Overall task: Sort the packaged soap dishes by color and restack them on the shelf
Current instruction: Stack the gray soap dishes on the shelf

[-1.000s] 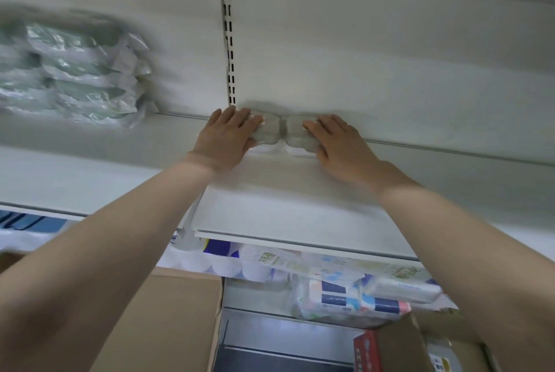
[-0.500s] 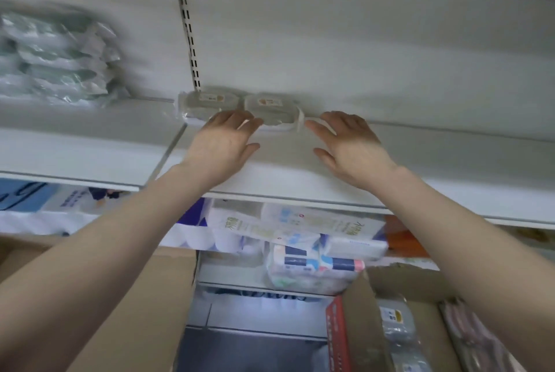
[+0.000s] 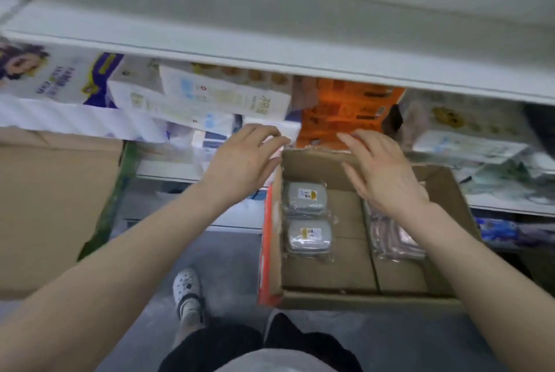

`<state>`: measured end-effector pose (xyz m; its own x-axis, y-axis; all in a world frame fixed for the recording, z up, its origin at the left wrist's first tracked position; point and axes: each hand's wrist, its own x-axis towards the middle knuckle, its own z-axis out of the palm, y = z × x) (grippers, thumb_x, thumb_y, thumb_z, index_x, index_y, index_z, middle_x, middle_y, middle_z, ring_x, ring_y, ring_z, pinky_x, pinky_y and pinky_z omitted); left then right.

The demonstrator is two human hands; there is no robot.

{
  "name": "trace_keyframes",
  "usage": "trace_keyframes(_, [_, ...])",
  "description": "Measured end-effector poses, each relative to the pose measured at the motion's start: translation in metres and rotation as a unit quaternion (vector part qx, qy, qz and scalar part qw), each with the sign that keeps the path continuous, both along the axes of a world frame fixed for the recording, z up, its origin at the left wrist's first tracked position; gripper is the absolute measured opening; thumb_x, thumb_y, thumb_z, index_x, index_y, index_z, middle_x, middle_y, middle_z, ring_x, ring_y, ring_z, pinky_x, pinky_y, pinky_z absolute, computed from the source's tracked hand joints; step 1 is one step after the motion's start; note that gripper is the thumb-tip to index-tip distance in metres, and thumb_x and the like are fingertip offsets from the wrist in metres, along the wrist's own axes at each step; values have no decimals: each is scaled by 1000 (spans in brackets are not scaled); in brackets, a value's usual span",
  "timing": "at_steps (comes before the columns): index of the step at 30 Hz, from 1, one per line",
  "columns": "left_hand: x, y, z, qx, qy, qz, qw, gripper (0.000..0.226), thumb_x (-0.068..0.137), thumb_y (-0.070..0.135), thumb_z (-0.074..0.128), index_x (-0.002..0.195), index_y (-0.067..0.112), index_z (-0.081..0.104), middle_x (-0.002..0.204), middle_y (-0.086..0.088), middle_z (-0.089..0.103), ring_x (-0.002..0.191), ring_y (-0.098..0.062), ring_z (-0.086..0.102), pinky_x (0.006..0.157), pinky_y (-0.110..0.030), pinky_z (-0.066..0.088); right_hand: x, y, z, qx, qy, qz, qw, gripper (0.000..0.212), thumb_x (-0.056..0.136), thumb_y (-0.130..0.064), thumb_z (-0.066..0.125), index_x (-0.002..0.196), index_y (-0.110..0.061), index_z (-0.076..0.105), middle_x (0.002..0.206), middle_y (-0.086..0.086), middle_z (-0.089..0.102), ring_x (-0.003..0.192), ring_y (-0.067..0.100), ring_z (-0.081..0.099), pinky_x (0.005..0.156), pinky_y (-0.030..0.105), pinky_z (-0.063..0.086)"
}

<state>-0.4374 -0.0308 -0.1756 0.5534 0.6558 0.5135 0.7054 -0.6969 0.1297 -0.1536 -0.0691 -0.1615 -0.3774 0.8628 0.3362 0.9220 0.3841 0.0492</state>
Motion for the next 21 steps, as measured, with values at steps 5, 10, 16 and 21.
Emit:
trace_keyframes(5, [51,-49,-77,-127,66,-14,990,38,86,26,56,121,12,62,118,-10,61,105,-30,57,92,-40,47,37,-56,-82,-210,-4,-64,976,63,88,-31,64,145,-20,39,140,13,48,123,34,51,101,55,45])
trace_keyframes(10, [62,-66,-119,-206,90,13,974,43,88,19,60,130,10,56,125,-12,56,112,-32,53,93,-42,49,22,-70,-143,-338,-4,-33,941,81,83,-32,72,151,-19,29,150,9,39,136,28,40,110,41,35])
trace_keyframes(16, [65,-68,-127,-188,114,37,975,45,89,19,47,131,7,55,122,-13,57,110,-33,53,107,-44,37,3,-52,-200,-367,-18,-1,930,99,77,-37,78,155,-16,21,156,13,28,145,32,24,119,42,14])
trace_keyframes(21, [73,-69,-122,-145,187,71,969,47,82,19,63,128,13,57,113,-7,62,107,-30,57,118,-52,15,18,-58,-208,-361,-24,-4,932,104,72,-37,81,154,-18,20,140,13,44,130,31,42,111,42,30])
